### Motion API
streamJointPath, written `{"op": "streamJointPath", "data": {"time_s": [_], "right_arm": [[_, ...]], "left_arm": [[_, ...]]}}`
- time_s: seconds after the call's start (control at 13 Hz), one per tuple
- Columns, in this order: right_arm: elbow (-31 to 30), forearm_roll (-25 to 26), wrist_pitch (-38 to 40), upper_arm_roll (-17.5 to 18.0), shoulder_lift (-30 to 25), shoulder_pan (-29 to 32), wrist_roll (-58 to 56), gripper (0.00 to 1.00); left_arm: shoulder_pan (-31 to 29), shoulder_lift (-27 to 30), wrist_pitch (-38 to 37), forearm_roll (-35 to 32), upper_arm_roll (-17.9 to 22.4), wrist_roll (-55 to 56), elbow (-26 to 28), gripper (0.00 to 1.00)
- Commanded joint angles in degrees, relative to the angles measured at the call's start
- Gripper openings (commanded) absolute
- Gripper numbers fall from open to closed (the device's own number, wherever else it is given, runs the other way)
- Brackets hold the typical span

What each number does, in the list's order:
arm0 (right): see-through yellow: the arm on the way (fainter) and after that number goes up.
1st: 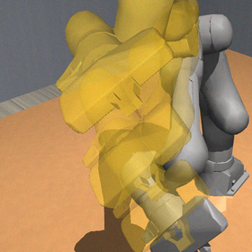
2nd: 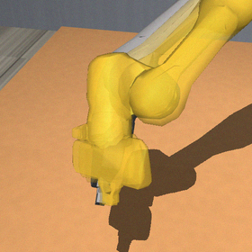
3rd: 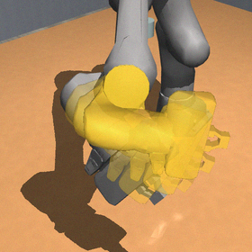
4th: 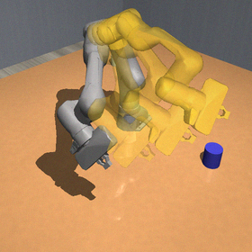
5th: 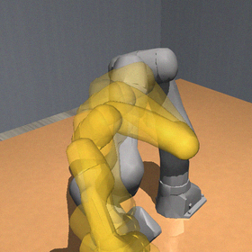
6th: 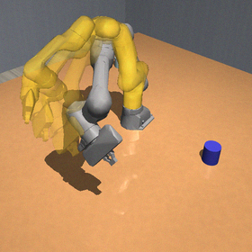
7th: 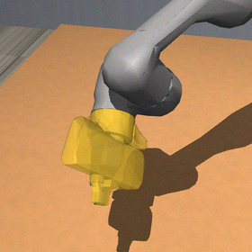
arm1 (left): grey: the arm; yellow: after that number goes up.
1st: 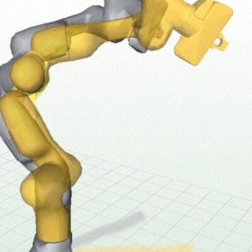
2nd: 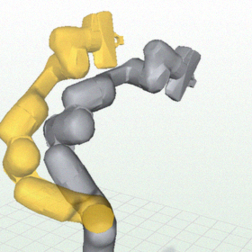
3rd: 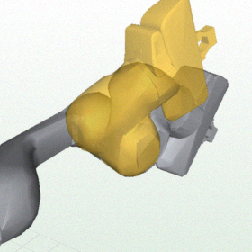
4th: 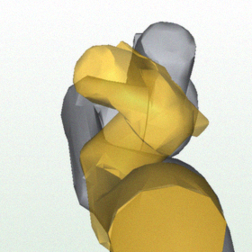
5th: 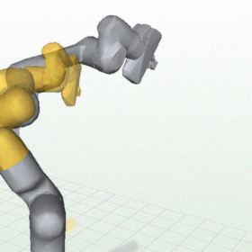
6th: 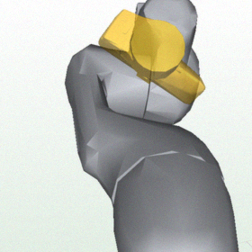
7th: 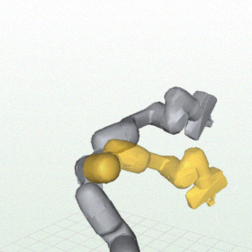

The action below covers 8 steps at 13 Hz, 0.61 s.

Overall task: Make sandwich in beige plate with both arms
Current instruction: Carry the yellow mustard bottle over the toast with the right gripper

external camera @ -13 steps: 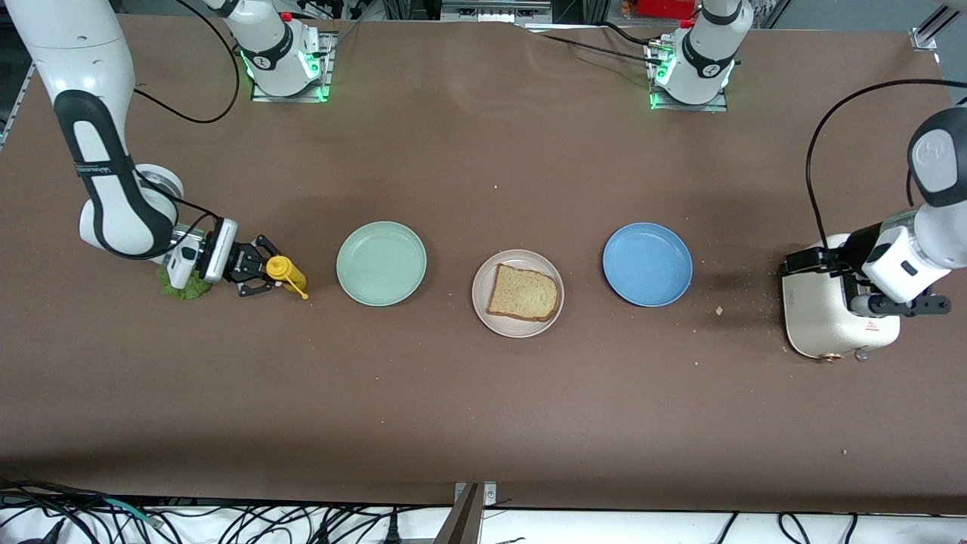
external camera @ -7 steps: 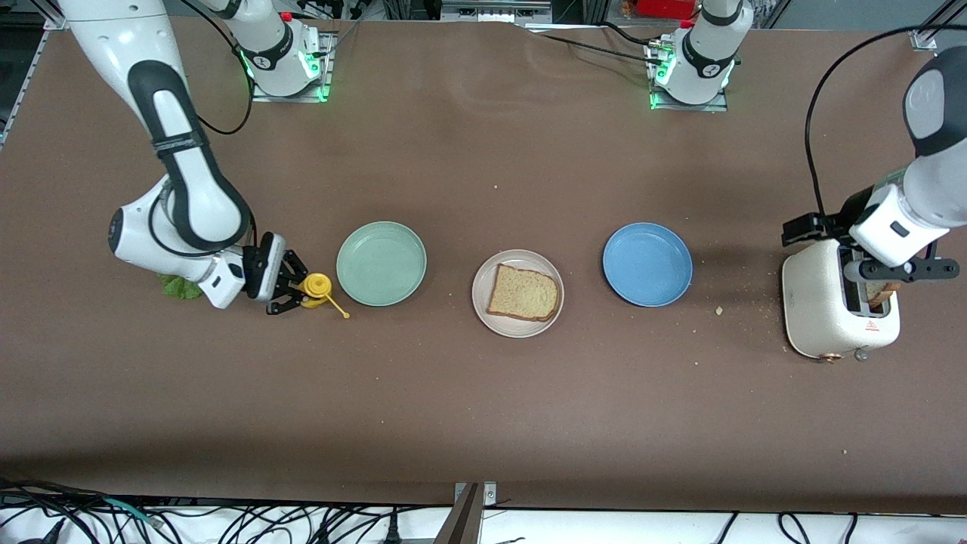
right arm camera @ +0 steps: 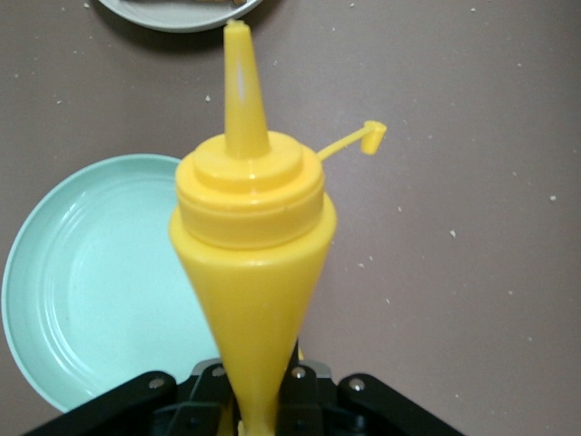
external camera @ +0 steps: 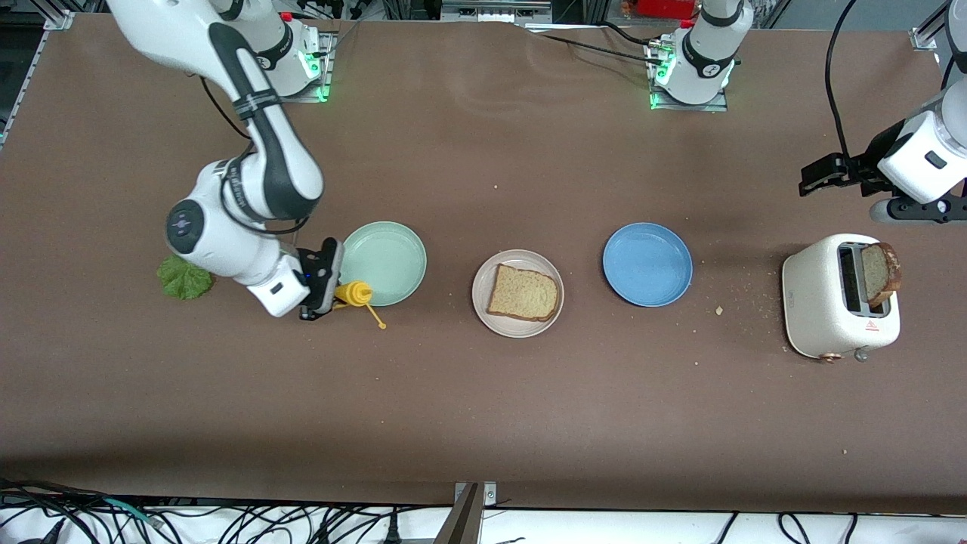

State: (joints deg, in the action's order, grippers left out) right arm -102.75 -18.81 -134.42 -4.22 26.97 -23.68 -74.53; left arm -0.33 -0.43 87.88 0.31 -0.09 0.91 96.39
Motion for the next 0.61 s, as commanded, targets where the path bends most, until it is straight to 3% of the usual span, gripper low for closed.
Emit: {"op": "streamJointPath", "data": {"time_s": [0.0,0.31,0.54], "right_arm": [[1.3,12.3,0.8,-0.6,-0.7,-5.9,13.8,0.0],[4.2,31.0,7.0,-0.6,0.4,-14.4,33.2,0.0],[11.2,41.6,16.5,-0.6,4.0,-19.9,45.6,0.0]], "left_arm": [[0.2,0.5,-2.0,-2.1,-0.1,0.8,-2.6,1.0],[-0.1,0.5,-2.5,-2.1,0.2,0.4,-3.4,1.0],[-0.1,0.3,-4.5,-2.1,0.1,0.8,-4.8,1.0]]}}
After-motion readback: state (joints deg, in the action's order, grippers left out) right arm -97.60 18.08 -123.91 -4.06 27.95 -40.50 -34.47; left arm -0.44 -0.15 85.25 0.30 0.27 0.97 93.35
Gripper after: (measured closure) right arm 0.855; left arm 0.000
